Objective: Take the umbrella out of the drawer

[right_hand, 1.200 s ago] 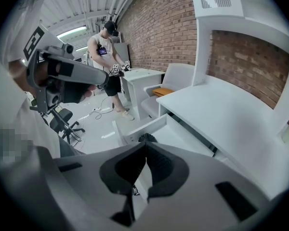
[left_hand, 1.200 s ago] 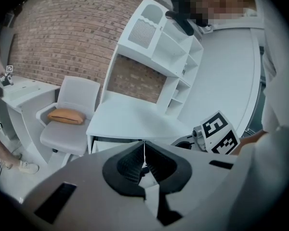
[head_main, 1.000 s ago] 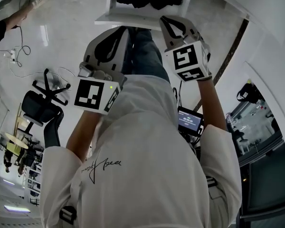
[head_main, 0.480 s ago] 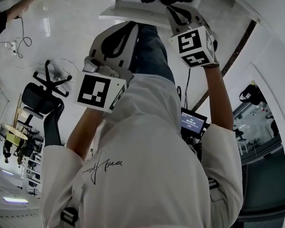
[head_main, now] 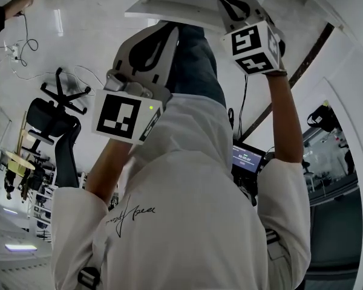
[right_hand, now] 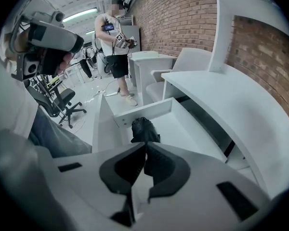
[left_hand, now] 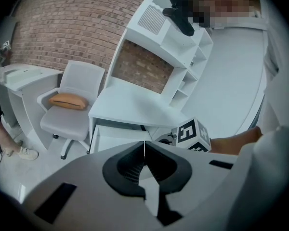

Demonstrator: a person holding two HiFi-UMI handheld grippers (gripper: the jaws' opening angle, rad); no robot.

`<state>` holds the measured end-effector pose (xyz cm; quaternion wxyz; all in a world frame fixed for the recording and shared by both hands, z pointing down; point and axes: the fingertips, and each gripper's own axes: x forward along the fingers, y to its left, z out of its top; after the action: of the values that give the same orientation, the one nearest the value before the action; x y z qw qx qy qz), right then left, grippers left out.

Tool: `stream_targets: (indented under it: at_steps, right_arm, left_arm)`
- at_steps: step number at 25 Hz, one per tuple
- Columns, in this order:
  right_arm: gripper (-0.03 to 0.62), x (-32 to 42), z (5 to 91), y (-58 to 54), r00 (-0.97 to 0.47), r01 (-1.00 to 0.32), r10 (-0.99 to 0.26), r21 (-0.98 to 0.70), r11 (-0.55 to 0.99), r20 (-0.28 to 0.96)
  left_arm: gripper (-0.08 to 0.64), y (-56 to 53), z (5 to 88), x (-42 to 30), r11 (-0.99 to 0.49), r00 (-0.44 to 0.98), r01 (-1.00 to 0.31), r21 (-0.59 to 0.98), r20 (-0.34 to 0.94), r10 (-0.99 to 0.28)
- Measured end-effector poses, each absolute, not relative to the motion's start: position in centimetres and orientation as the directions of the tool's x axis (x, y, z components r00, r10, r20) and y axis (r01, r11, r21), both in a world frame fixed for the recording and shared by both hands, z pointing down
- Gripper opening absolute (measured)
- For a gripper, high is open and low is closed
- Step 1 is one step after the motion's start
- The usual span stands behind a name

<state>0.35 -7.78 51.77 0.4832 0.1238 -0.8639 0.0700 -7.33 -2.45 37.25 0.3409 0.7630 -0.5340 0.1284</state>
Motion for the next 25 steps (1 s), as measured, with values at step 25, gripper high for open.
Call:
stream_targets:
  at_steps: [25]
  right_arm:
    - [0.029, 0.4, 58.3, -9.4, -0.459, -0.25, -0.121, 0.002, 0.968, 0.88]
  left_arm:
    - [0.017, -2.8, 42.0, -5.4, -0.177, 0.439, -0.874, 0.452, 0.58, -0.687]
